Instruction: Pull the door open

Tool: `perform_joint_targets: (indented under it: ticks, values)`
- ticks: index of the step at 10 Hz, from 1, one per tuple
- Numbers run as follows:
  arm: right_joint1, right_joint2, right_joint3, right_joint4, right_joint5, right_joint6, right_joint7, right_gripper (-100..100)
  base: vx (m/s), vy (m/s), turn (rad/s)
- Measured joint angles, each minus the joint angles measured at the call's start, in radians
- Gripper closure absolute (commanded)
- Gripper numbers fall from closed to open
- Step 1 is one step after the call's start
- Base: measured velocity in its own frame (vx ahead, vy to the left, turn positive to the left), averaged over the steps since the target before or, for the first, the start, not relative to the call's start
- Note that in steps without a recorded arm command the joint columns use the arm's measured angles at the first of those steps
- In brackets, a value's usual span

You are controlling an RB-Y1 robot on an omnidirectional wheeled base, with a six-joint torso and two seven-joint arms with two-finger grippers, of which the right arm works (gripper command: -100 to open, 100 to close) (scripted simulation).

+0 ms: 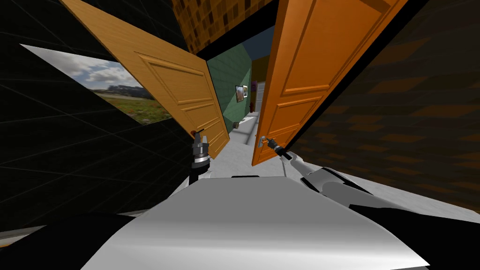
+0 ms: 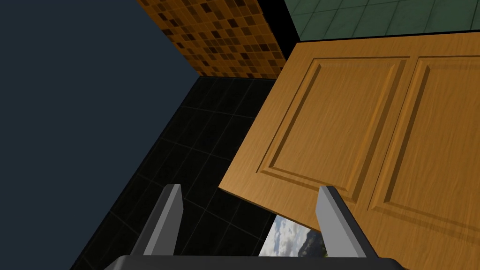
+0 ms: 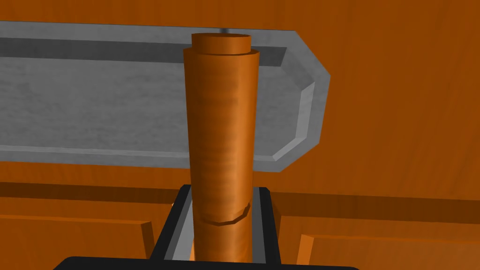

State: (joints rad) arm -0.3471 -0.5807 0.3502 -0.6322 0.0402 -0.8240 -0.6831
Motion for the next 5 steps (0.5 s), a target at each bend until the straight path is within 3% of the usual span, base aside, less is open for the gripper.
perform_joint_targets:
  ticks: [3, 4, 5]
  values:
    - [0.007, -0.023, 0.037, 0.03, 0.013, -0.072, -0.034, 100, -0.099, -0.086, 0.025]
    - [0.025, -0.036, 0.041, 0.0, 0.014, -0.071, -0.042, 100, -0.04, -0.02, -0.001]
    - [0.029, -0.036, 0.043, -0.005, 0.015, -0.068, -0.043, 100, -0.084, -0.074, 0.124]
